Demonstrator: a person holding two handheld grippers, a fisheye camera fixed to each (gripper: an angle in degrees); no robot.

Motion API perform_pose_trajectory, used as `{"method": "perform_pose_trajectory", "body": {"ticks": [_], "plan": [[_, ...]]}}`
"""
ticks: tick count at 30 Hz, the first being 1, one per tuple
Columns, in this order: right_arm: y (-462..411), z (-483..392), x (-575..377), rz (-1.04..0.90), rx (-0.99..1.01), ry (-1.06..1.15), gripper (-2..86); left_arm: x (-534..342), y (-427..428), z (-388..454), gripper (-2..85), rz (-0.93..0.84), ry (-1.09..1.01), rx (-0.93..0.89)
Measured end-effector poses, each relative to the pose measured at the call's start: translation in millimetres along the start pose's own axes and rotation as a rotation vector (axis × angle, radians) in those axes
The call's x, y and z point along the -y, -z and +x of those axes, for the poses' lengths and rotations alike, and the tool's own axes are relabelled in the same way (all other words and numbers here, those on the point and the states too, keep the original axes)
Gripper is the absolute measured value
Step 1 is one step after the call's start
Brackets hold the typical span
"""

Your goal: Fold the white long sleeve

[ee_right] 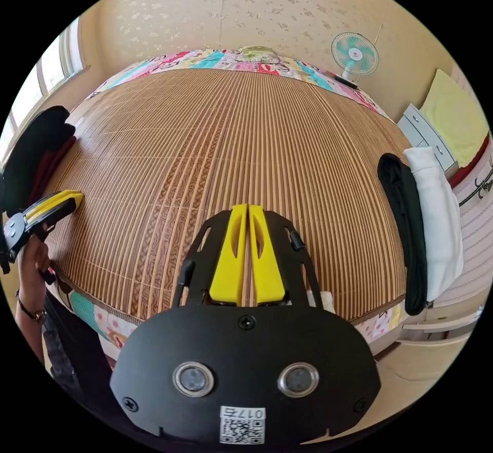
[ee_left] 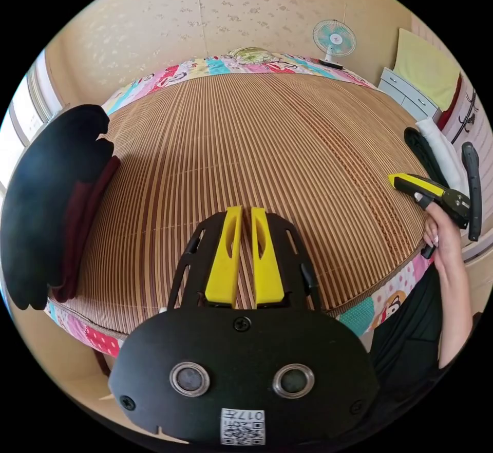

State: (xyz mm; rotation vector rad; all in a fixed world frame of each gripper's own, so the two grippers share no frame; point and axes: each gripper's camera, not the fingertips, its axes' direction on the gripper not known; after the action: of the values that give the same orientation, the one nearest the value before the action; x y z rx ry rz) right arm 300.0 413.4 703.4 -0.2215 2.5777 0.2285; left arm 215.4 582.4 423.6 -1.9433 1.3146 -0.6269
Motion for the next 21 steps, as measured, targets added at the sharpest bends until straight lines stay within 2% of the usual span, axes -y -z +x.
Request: {"method": "perform_pose_trajectory", "body": {"ticks": [2, 5, 8, 9, 10, 12, 14, 16, 18, 20, 21], "plan": [[4.4, 15.7, 4.0, -0.010, 0.086, -0.053, 0.4, 4.1, 3.5, -5.6, -0.2, -0.005, 0.004, -0.001], [26.7, 55.8, -6.3, 0.081, 0.233, -0.142, 0.5, 10.1, 15.5, -31.9, -0.8, -0.027, 0.059, -0.090], [70.7, 127.2, -41.5, 0.314, 0.382, -0.269, 0.8, -2.2, 37.5, -85.6, -0.8, 0.077, 0.168, -0.508], [86.3, 161.6, -56.0, 0.367, 0.353, -0.339, 1.1, -12.2, 48.5, -107.7, -0.6, 0.161, 0.206, -0.680], [93.3, 179.8, -62.5, 0.380, 0.317, -0.378, 1.3, -20.8, 59.4, -124.3, -0.2, 0.213, 0.238, -0.756], [119.4, 257.1, -82.4, 0.385, 0.134, -0.509, 2.7, -26.0, 76.7, -135.5, 1.5, 0.210, 0.240, -0.728], [134.7, 312.5, -91.2, 0.394, 0.037, -0.598, 4.8, -25.5, 91.9, -134.9, 4.7, 0.178, 0.187, -0.692], [140.2, 357.9, -93.5, 0.391, -0.021, -0.668, 6.8, -27.9, 95.3, -136.8, 6.4, 0.143, 0.182, -0.791], [119.2, 396.3, -80.6, 0.251, -0.130, -0.693, 7.3, -33.2, 84.4, -145.1, 5.2, 0.140, 0.252, -0.959], [89.8, 407.5, -68.6, 0.129, -0.105, -0.652, 6.7, -42.2, 69.8, -154.5, 2.4, 0.173, 0.351, -1.114], [89.7, 406.8, -66.3, 0.139, -0.095, -0.681, 5.4, -48.0, 62.1, -160.3, 0.9, 0.196, 0.411, -1.170]]}}
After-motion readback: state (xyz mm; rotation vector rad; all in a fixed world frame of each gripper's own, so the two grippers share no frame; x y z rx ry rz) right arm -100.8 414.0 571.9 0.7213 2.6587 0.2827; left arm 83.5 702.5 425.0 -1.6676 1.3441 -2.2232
